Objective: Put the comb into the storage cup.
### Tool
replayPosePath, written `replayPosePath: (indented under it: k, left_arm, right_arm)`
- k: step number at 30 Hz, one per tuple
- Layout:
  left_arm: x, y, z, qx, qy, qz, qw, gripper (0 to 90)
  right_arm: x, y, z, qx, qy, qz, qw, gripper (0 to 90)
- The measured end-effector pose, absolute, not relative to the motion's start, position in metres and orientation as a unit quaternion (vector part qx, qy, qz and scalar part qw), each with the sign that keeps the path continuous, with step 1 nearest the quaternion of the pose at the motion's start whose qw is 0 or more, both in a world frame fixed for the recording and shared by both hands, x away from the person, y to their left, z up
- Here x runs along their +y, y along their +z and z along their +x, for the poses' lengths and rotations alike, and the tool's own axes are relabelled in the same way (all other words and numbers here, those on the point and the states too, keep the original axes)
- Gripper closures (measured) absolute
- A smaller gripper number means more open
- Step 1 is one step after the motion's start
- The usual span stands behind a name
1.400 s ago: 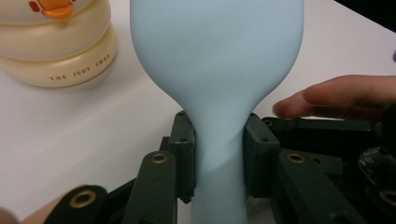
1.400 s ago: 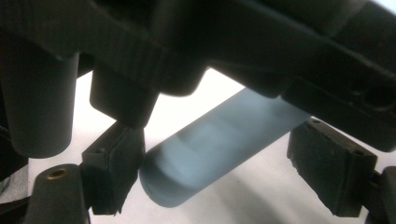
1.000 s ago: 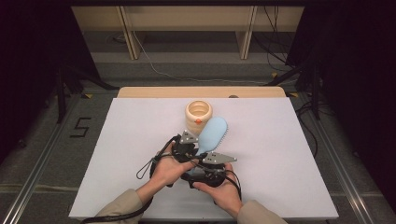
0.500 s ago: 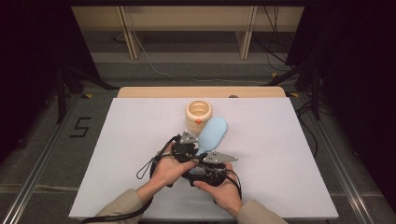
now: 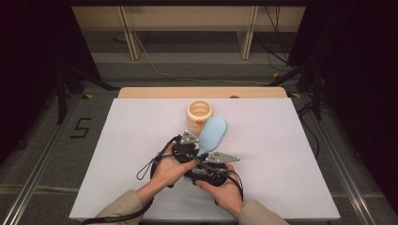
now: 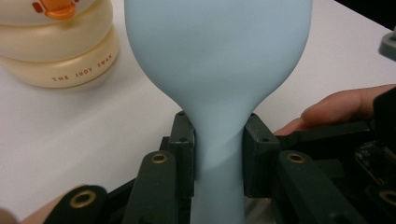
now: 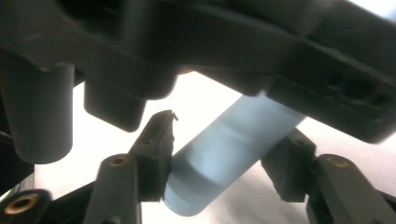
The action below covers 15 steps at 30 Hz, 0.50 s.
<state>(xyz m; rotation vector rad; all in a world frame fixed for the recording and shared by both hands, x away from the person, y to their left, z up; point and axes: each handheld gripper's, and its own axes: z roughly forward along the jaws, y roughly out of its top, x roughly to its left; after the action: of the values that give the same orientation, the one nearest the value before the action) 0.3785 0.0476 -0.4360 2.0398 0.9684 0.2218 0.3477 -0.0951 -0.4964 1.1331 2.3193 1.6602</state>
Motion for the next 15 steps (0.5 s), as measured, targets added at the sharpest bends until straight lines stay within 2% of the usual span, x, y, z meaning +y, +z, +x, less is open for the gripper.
replayPosePath:
  k: [10,15]
  left_arm:
    - [0.0469,-0.4347,0.3772,0.382,0.092,0.816,0.424,68.8]
    - [0.0462,-0.4347,0.3766,0.376,0.098,0.821,0.419,68.6]
  right_arm:
    - [-0.102,-0.4981,0.3516,0.738,0.542,0.402,0.022,60.1]
    - [-0.1037,-0.499,0.3528,0.726,0.545,0.419,0.009,62.4]
